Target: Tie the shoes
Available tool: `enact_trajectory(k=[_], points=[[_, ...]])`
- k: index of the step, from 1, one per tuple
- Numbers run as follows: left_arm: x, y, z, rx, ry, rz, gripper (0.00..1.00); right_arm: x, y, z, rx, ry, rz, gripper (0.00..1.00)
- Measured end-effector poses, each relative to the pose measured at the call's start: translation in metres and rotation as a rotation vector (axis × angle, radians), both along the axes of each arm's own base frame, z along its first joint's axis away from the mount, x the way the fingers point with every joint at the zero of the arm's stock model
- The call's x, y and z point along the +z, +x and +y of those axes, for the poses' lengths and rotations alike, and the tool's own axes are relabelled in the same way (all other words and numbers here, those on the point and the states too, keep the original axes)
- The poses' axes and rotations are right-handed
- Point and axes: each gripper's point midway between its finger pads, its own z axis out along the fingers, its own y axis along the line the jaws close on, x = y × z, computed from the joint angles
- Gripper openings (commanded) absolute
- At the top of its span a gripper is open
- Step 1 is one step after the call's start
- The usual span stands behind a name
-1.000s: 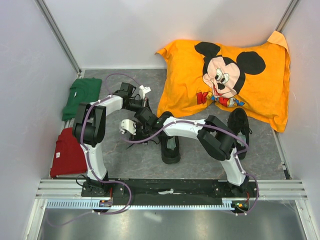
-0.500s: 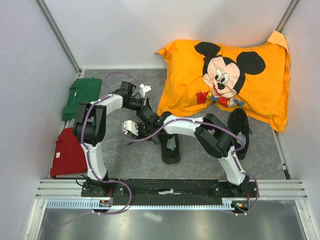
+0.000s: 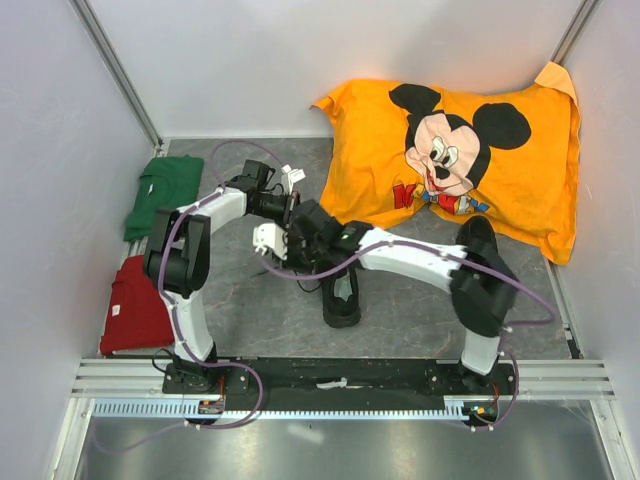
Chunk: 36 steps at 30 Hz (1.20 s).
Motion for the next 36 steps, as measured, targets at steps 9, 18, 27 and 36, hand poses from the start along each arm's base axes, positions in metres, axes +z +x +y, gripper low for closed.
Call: enact_trajectory(k=[9, 18, 27, 36], points=[[0.076, -0.019, 0.018, -0.004, 0.066, -0.303, 0.01, 0.146, 0.049, -0.108, -0.326, 0.251, -0.079, 0.00], [0.114, -0.049, 0.051, 0.023, 0.164, -0.544, 0.02, 0.131, 0.048, -0.234, -0.644, 0.206, -0.025, 0.00], [0.075, -0.058, 0.105, 0.111, 0.355, -0.515, 0.02, 0.089, 0.021, -0.291, -0.789, 0.106, 0.033, 0.00], [0.077, -0.062, 0.119, 0.144, 0.394, -0.552, 0.02, 0.063, 0.012, -0.339, -0.934, 0.006, -0.003, 0.00]])
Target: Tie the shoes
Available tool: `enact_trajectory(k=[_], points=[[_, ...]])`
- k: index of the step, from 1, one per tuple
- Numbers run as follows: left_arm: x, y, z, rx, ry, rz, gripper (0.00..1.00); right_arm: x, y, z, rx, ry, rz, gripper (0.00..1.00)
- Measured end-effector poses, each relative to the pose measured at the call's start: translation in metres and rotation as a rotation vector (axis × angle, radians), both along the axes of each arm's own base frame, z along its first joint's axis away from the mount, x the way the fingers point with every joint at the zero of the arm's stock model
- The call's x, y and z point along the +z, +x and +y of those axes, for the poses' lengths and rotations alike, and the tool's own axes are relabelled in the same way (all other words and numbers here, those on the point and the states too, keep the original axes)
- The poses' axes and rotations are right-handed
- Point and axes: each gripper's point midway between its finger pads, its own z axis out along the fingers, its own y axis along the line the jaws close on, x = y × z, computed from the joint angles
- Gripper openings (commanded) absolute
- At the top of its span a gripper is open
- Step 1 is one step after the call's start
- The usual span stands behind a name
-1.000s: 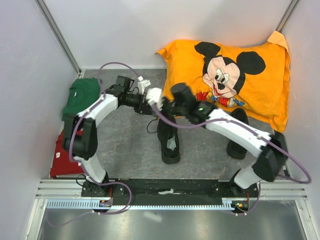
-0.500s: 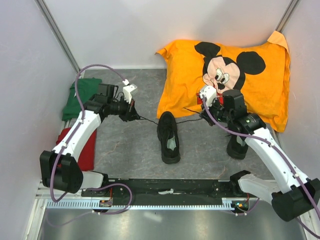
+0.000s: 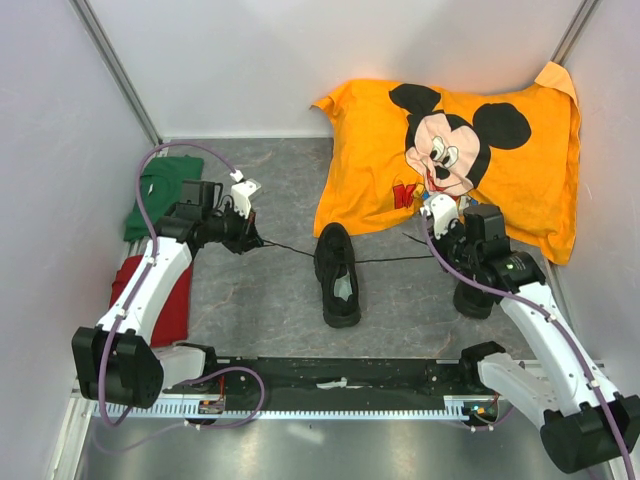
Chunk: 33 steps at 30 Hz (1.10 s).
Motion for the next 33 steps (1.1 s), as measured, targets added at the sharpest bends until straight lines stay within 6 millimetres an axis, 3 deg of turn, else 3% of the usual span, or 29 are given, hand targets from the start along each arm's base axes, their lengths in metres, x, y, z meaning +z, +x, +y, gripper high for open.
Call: enact_trajectory(k=[7, 15, 22, 27, 33], points=[[-0.011, 0.001, 0.010, 0.024, 0.048, 0.001, 0.02, -0.014, -0.004, -0.019, -0.054, -0.043, -0.004, 0.00], [-0.035, 0.003, 0.048, 0.110, 0.123, 0.018, 0.02, -0.041, -0.003, -0.030, -0.090, -0.103, 0.040, 0.00], [-0.044, -0.001, 0.049, 0.089, 0.139, 0.018, 0.01, -0.066, 0.004, -0.045, -0.141, -0.186, 0.068, 0.00], [-0.052, 0.000, 0.046, 0.044, 0.152, 0.012, 0.01, -0.086, 0.004, -0.044, -0.125, -0.195, 0.092, 0.00], [-0.084, -0.014, 0.023, -0.123, 0.198, 0.056, 0.01, -0.118, 0.002, -0.033, -0.044, -0.192, 0.176, 0.00]])
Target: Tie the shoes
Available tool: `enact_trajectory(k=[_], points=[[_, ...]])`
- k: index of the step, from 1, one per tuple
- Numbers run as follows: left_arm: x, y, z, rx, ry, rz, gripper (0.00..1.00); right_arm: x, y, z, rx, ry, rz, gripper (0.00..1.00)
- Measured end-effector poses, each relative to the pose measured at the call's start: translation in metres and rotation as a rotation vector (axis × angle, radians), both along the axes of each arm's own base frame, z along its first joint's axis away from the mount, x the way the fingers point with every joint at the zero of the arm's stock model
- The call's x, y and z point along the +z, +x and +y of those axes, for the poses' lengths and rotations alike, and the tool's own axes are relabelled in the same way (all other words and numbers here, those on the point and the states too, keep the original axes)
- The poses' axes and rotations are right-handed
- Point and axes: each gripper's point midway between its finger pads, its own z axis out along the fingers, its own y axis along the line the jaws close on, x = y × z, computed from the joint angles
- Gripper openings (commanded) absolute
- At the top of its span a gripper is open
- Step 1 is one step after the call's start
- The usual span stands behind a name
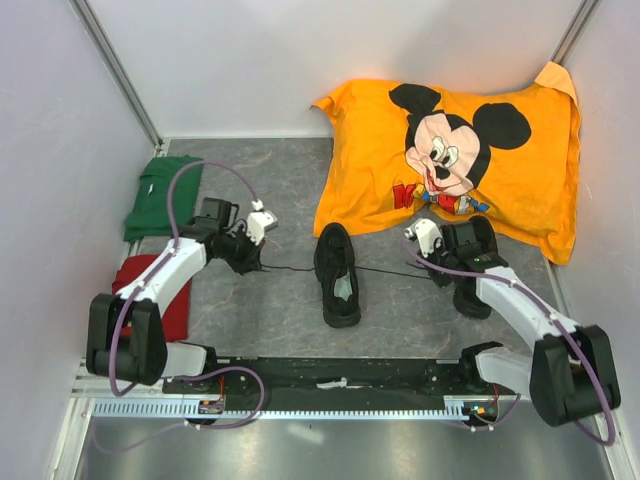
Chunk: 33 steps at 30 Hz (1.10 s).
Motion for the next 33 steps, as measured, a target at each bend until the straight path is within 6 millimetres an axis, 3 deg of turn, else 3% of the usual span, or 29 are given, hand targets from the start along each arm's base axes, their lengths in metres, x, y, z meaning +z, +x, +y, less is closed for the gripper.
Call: enact_trajectory(k=[2, 4, 8, 10, 12, 16, 19, 23, 26, 29, 33], points=[[-0.013, -0.004, -0.008, -0.048, 0.021, 0.023, 0.08, -0.013, -0.001, 0.005, 0.028, 0.010, 0.048, 0.00], [-0.026, -0.006, -0.013, -0.082, 0.042, 0.052, 0.21, -0.024, -0.004, 0.010, 0.055, 0.022, 0.098, 0.06], [-0.042, -0.006, -0.017, -0.118, 0.072, 0.075, 0.43, -0.027, -0.004, 0.020, 0.100, 0.052, 0.127, 0.46], [-0.043, -0.006, -0.018, -0.127, 0.077, 0.075, 0.51, -0.020, 0.002, 0.024, 0.125, 0.066, 0.113, 0.55], [-0.038, -0.002, -0.020, -0.133, 0.073, 0.056, 0.54, -0.008, 0.011, 0.030, 0.155, 0.082, 0.081, 0.71], [-0.008, 0.008, -0.026, -0.142, 0.038, -0.043, 0.60, 0.024, 0.024, 0.039, 0.189, 0.118, 0.001, 0.96], [0.042, 0.013, -0.038, -0.172, -0.042, -0.189, 0.62, 0.066, 0.034, 0.044, 0.216, 0.149, -0.125, 0.98], [0.110, 0.006, -0.053, -0.241, -0.161, -0.398, 0.83, 0.130, 0.036, 0.053, 0.261, 0.216, -0.338, 0.98], [0.138, -0.010, -0.064, -0.333, -0.221, -0.502, 0.80, 0.171, 0.033, 0.064, 0.296, 0.296, -0.478, 0.98], [0.136, -0.027, -0.082, -0.464, -0.230, -0.516, 0.72, 0.184, 0.030, 0.076, 0.356, 0.347, -0.516, 0.98], [0.097, -0.039, -0.110, -0.581, -0.235, -0.370, 0.63, 0.157, 0.041, 0.090, 0.386, 0.356, -0.328, 0.98]])
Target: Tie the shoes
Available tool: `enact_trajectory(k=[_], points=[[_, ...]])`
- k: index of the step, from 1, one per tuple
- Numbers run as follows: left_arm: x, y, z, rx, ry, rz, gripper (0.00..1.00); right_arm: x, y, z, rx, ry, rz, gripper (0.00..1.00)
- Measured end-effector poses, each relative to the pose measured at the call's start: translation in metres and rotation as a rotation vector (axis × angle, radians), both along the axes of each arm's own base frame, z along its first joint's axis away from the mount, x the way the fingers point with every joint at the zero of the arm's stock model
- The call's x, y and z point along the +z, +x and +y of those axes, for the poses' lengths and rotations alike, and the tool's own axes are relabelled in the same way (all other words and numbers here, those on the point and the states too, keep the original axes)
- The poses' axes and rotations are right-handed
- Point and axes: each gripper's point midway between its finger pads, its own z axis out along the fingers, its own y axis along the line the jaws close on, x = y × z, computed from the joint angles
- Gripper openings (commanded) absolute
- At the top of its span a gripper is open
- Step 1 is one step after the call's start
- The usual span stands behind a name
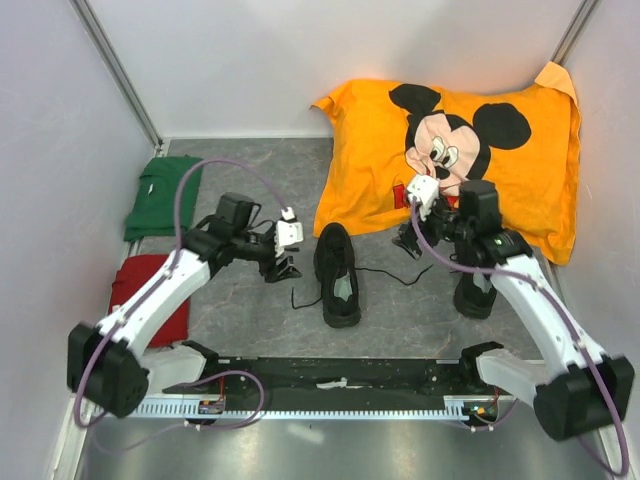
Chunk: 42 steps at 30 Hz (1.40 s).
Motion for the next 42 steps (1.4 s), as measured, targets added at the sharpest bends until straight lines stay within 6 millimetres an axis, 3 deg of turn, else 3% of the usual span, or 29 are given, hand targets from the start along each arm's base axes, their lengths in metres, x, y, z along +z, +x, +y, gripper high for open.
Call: enact_trajectory(k=[4, 6, 11, 15, 22, 25, 33, 42], points=[[-0.048, 0.000, -0.015, -0.009, 0.061, 0.188, 0.58, -0.036, 0.002, 0.001, 0.003, -0.044, 0.149, 0.98], [-0.061, -0.002, -0.025, -0.001, 0.067, 0.254, 0.56, -0.053, -0.004, -0.002, 0.001, -0.071, 0.222, 0.98], [-0.067, -0.004, -0.045, 0.014, 0.027, 0.334, 0.49, -0.080, -0.018, -0.007, -0.008, -0.123, 0.349, 0.98], [-0.070, -0.006, -0.049, 0.031, 0.001, 0.383, 0.40, -0.086, -0.022, -0.009, -0.018, -0.153, 0.372, 0.98], [-0.079, -0.006, -0.053, 0.059, -0.011, 0.441, 0.16, -0.099, -0.026, -0.002, 0.006, -0.200, 0.390, 0.94], [-0.078, -0.004, -0.056, 0.068, -0.024, 0.446, 0.02, -0.114, -0.029, 0.002, 0.023, -0.227, 0.422, 0.91], [-0.068, -0.003, -0.059, 0.084, -0.077, 0.428, 0.02, -0.146, -0.036, 0.009, 0.052, -0.273, 0.491, 0.80], [-0.023, 0.005, -0.064, 0.102, -0.220, 0.294, 0.01, -0.176, -0.034, 0.017, 0.059, -0.296, 0.550, 0.64]])
